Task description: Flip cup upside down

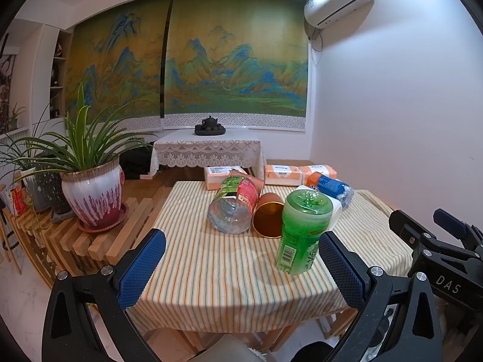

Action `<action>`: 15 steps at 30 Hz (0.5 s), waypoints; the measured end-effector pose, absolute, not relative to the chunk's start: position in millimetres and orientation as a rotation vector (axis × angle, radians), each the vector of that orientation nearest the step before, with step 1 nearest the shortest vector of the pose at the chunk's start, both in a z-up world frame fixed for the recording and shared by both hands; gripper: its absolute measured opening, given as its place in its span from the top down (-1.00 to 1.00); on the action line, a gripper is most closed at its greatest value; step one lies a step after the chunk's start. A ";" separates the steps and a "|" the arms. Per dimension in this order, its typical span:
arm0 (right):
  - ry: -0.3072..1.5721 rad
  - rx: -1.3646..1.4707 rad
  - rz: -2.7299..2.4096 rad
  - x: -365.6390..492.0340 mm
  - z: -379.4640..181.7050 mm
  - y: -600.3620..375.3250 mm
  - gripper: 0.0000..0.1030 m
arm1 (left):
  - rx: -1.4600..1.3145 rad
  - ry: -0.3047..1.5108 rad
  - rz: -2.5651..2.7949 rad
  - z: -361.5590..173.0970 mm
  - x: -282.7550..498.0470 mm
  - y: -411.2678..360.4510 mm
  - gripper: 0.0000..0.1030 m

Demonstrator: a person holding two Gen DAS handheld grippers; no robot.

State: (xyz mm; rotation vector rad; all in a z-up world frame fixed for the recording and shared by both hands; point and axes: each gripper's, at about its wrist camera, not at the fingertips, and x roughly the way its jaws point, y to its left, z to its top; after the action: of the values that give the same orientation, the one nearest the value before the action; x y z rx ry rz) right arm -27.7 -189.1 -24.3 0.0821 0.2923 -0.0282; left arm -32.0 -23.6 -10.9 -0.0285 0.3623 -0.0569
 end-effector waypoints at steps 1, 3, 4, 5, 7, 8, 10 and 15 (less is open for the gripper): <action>0.293 0.082 -0.028 -27.9 -24.1 -189.5 -0.94 | -0.028 0.362 -0.057 -10.9 -31.9 -23.7 -0.99; 0.294 0.082 -0.029 -27.3 -24.2 -189.3 -0.94 | -0.029 0.363 -0.057 -10.9 -31.9 -23.7 -0.99; 0.295 0.082 -0.029 -27.0 -24.3 -189.9 -0.94 | -0.029 0.362 -0.057 -11.0 -31.8 -23.6 -0.99; 0.296 0.083 -0.029 -27.0 -24.3 -189.8 -0.94 | -0.028 0.362 -0.056 -10.9 -31.9 -23.7 -0.99; 0.294 0.085 -0.029 -26.6 -24.0 -191.0 -0.94 | -0.029 0.364 -0.057 -11.0 -31.8 -23.6 -0.99; 0.294 0.085 -0.028 -26.5 -24.0 -190.7 -0.94 | -0.028 0.364 -0.058 -11.1 -31.9 -23.7 -0.99; 0.295 0.085 -0.029 -26.4 -24.1 -191.2 -0.94 | -0.026 0.365 -0.058 -10.4 -31.4 -24.4 -0.99; 0.298 0.086 -0.029 -26.0 -24.3 -192.2 -0.94 | -0.019 0.364 -0.065 -9.4 -29.7 -26.5 -0.99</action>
State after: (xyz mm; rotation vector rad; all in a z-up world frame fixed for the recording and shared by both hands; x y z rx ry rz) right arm -26.0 -192.2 -24.3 0.0864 0.2978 -0.0285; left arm -29.7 -26.5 -9.4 -0.0186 0.3635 -0.0646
